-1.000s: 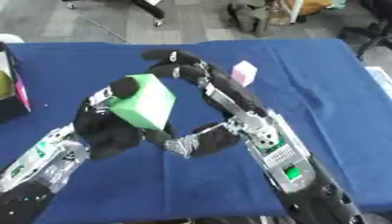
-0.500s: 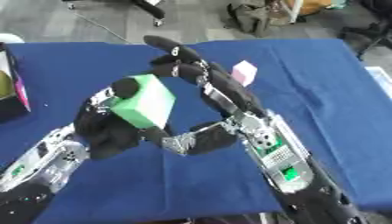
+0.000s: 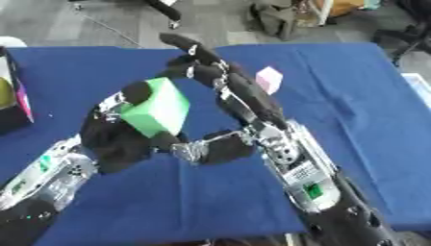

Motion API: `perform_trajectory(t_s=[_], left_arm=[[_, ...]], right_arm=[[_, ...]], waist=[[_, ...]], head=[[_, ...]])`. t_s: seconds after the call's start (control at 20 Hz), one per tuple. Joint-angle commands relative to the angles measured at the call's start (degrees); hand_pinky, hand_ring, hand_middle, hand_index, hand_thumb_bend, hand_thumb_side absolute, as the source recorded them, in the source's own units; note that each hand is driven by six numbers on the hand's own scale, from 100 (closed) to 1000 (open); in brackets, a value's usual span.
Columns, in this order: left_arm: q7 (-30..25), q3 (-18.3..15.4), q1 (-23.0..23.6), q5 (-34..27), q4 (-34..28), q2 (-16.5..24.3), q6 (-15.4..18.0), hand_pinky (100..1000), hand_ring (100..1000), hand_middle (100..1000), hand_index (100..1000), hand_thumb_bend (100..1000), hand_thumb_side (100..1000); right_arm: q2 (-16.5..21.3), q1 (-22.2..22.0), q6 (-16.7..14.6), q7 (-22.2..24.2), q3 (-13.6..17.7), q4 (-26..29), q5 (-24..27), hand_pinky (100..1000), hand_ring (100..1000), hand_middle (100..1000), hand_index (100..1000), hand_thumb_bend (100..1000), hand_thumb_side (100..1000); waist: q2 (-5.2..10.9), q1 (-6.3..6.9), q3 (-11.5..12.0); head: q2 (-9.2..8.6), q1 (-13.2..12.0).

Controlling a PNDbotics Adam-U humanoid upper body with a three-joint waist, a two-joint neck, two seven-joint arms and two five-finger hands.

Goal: Pick up the objects with one hand, pass them to the other hand, and then place them into the box on the other side of the table.

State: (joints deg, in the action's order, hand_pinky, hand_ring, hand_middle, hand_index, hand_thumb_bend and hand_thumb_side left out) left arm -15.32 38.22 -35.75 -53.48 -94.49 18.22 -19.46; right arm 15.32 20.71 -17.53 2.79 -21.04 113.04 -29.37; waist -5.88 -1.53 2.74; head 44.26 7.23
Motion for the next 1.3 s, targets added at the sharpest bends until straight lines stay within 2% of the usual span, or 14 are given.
perform_trajectory(t_s=[0.05,0.65,0.7,0.75,1.3], left_arm=[[0.0,0.2,-0.6,0.0,-0.7,0.6,-0.1,698,581,322,418,360,622],[0.4,-0.3,-0.3,0.0,-0.8,1.1,0.3,698,582,323,417,361,618],[0.6,-0.5,-0.2,0.1,-0.8,1.2,0.5,698,582,324,417,348,674],[0.8,-0.7,-0.2,0.1,-0.7,1.3,0.7,698,582,323,417,360,617],[3.0,-4.7,0.9,1.4,2.6,1.6,4.2,693,550,324,417,358,606]], right_arm=[[-0.2,1.2,0.9,-1.4,0.6,1.5,-1.0,733,809,962,967,351,345],[-0.9,0.8,3.9,-4.5,2.0,1.5,-3.6,728,804,956,957,344,351],[-1.0,0.9,3.9,-4.7,2.2,1.5,-3.3,729,805,957,955,275,388],[-0.9,0.9,4.0,-4.9,2.4,1.5,-3.0,730,806,958,954,337,353],[-0.3,1.2,2.6,-4.4,3.6,1.5,4.3,740,817,962,941,292,383]], waist=[[0.63,0.07,-0.1],[0.53,0.24,-0.3],[0.53,0.27,-0.4],[0.53,0.29,-0.4],[0.5,0.53,-0.5]], head=[[-0.14,0.2],[-0.14,0.0],[-0.14,0.0],[-0.14,0.0],[-0.14,-0.1]])
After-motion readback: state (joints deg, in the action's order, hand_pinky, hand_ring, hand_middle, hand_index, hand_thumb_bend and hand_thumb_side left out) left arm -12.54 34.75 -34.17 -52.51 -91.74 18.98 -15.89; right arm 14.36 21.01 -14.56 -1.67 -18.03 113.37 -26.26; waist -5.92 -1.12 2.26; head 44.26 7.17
